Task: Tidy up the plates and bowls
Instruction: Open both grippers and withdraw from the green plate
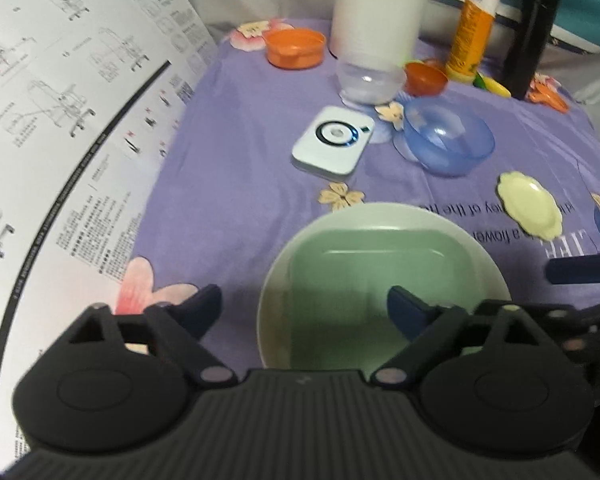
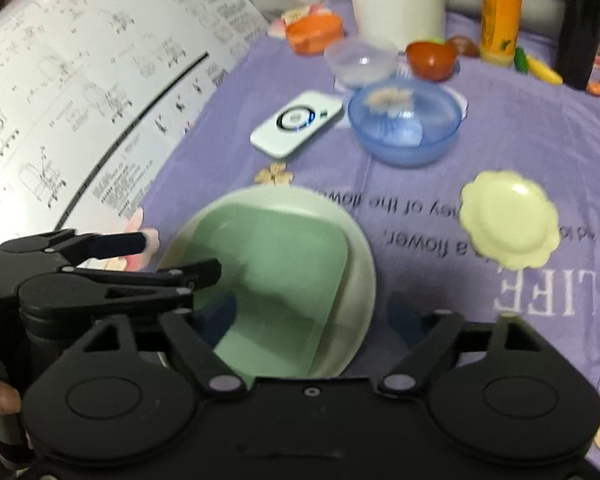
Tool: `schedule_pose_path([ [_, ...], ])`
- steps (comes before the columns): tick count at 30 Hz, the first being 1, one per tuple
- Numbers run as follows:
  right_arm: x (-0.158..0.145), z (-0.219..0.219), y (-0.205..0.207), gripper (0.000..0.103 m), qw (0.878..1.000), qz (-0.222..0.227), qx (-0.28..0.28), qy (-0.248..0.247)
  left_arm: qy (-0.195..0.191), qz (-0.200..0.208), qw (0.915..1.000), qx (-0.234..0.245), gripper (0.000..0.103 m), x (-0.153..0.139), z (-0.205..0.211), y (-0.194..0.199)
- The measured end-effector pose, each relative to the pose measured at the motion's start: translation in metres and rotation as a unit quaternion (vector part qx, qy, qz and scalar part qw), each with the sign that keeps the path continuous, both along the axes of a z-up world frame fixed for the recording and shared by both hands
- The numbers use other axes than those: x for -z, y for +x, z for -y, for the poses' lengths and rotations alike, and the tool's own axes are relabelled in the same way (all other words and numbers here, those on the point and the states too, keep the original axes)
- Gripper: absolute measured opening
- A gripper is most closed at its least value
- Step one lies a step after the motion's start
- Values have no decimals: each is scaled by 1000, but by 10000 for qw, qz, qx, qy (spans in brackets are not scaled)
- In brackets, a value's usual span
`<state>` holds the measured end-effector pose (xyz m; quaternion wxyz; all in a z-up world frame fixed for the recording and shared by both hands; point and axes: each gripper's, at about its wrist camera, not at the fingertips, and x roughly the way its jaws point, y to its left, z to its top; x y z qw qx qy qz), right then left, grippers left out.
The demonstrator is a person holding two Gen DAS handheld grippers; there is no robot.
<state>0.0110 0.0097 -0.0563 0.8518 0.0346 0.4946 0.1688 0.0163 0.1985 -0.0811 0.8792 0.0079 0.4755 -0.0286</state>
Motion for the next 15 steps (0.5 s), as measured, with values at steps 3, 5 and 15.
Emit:
schedule_pose_path([
  [3, -4, 8, -2, 98, 9999, 70, 65, 72, -17, 32, 10000, -26, 100, -6, -1, 1],
  [5, -6, 13, -4, 102, 9998, 86, 123, 131, 43, 65, 10000, -28, 101, -9, 0, 1],
  [15, -14, 50, -7, 103, 9979, 237, 520, 299, 182, 181, 9996, 125, 103, -24, 20, 4],
])
